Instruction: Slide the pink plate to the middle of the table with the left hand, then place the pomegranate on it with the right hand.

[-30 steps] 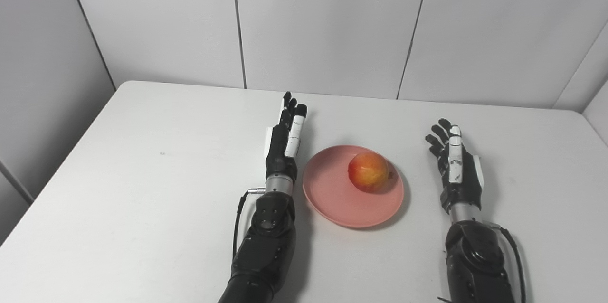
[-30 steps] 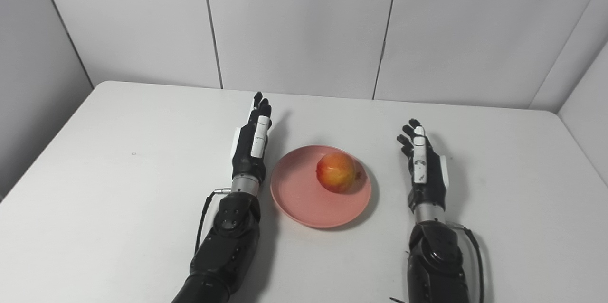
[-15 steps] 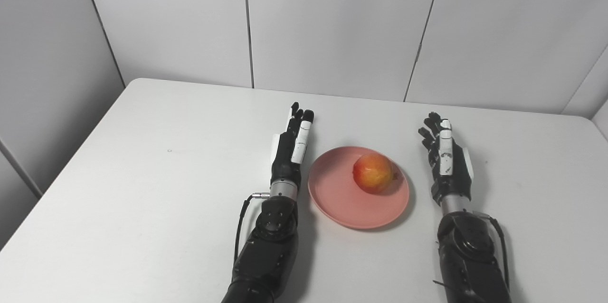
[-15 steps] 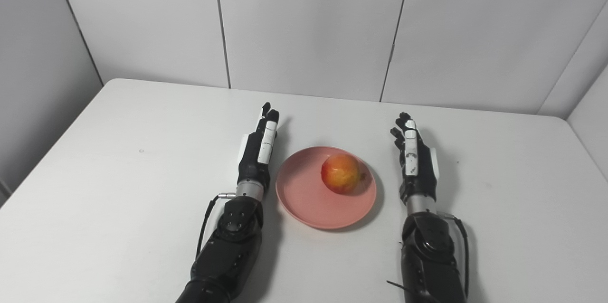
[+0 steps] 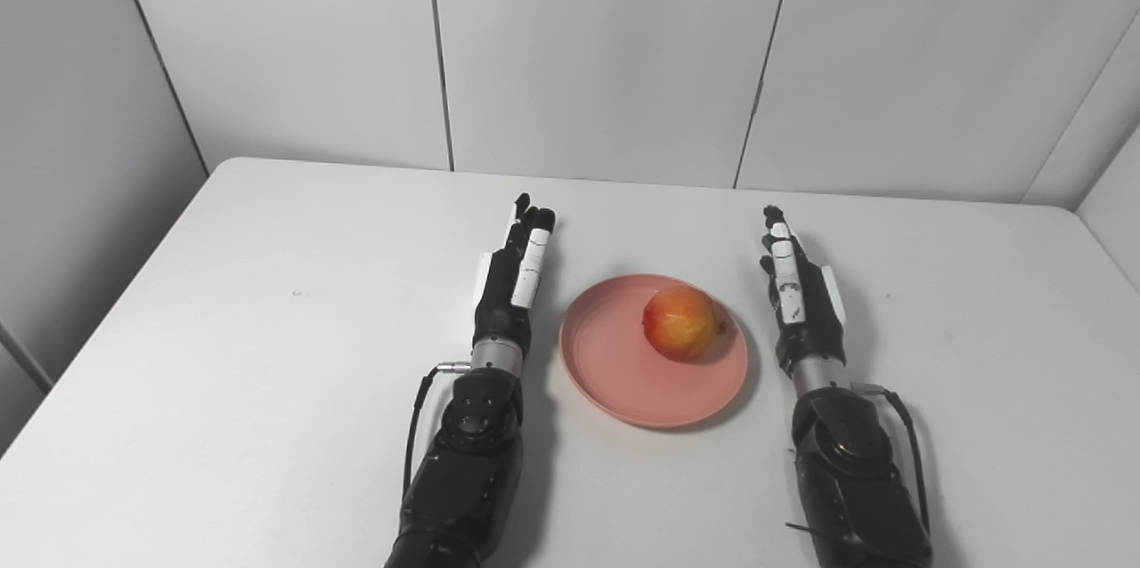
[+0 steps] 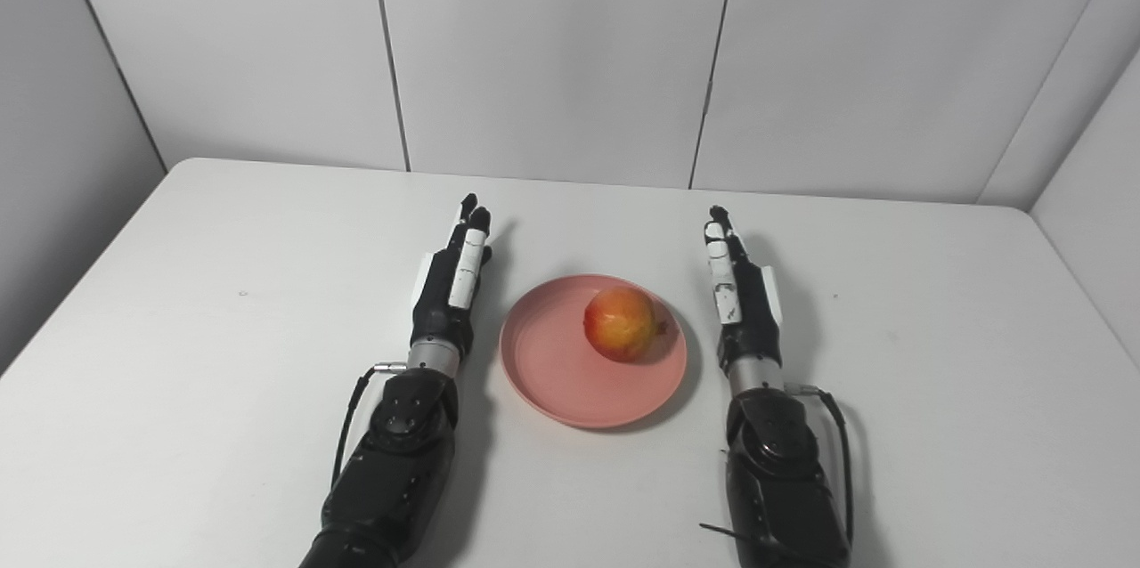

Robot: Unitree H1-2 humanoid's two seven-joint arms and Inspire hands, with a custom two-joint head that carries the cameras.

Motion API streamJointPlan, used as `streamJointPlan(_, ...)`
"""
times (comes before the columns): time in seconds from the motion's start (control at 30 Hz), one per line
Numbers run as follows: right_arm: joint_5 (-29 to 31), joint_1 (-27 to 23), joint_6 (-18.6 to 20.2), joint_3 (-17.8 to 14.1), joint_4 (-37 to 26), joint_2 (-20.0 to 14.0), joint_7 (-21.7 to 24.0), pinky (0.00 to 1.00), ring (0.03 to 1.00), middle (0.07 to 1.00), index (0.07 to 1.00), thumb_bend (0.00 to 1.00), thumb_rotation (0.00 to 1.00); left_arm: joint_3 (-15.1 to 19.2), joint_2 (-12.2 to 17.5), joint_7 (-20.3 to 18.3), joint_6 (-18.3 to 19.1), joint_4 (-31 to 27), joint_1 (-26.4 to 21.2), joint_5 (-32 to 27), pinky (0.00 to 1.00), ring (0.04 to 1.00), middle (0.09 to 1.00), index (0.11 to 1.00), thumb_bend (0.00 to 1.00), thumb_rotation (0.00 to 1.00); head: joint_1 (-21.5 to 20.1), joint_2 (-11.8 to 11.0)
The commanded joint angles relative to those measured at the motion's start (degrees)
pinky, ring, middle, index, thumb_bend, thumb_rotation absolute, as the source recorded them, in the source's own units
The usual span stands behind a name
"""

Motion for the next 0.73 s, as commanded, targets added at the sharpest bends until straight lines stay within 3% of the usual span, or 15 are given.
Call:
streamJointPlan(0.0,1.2,3.0,-2.4,0.1,3.1,2.2,0.2,1.0,1.0,0.979,0.942,0.87,1.0,0.8,1.9,-0.6,-1.3,2.9,3.0,-0.4,1.0,1.0,1.0,1.0,0.91,0.94,-0.4,0.2)
streamJointPlan(0.27,4.7,2.7,-1.7,-1.4,4.7,3.9,0.6,1.0,0.965,0.96,0.949,0.9,1.0,1.2,2.2,-0.8,-1.4,1.6,3.4,-1.1,1.0,1.0,1.0,1.0,0.94,0.96,-3.0,0.8)
streamJointPlan(0.7,4.9,2.2,-2.1,-1.7,5.5,4.6,-0.4,1.0,0.957,0.957,0.945,0.84,1.0,1.4,2.4,-0.8,-1.6,1.9,3.2,-1.1,1.0,1.0,1.0,1.0,0.96,0.96,-4.5,1.0)
